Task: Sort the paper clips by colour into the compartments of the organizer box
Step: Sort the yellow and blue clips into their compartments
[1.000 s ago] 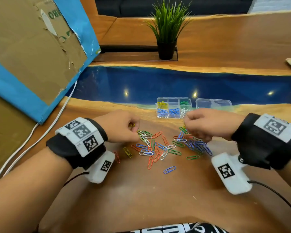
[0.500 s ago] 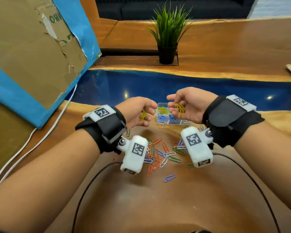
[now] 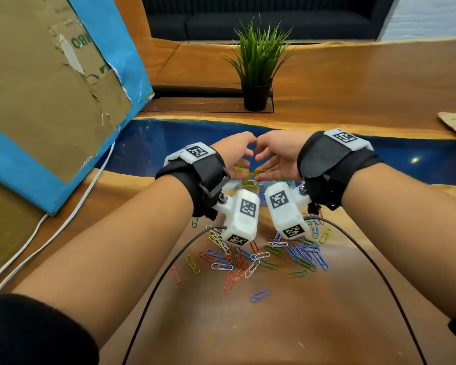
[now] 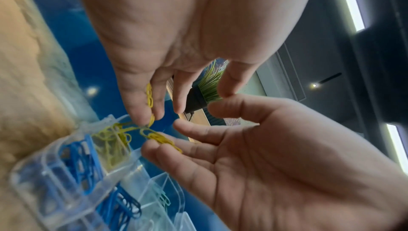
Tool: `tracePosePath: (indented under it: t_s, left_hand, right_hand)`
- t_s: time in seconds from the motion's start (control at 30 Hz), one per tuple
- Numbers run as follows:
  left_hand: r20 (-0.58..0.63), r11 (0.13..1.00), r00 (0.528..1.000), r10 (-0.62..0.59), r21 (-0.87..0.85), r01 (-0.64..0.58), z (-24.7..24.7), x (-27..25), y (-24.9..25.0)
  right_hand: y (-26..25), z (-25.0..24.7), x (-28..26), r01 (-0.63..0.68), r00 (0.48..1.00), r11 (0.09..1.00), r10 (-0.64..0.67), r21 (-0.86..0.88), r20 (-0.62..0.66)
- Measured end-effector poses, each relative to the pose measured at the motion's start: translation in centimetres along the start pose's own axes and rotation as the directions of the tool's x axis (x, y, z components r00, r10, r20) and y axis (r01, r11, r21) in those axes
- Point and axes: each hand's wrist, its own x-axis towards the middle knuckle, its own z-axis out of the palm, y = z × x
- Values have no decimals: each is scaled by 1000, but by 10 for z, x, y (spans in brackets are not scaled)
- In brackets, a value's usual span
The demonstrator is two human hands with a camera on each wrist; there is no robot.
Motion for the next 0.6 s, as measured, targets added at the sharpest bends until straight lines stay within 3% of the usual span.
tracePosePath:
  t_s: [0.3, 0.47, 0.6]
  left_hand:
    - [-27, 995, 999, -24, 96, 26, -1, 0, -8]
    - [-44, 993, 998, 48, 110, -43, -8, -4, -10]
    - [-7, 949, 992, 126, 292, -118, -22, -11, -15]
  right_hand:
    - [5, 2, -5, 30, 999, 998, -32, -63, -36]
    - [10, 2, -7, 103, 991, 986, -113, -133, -69]
    - [16, -6, -18, 177, 979, 940, -198, -291, -42]
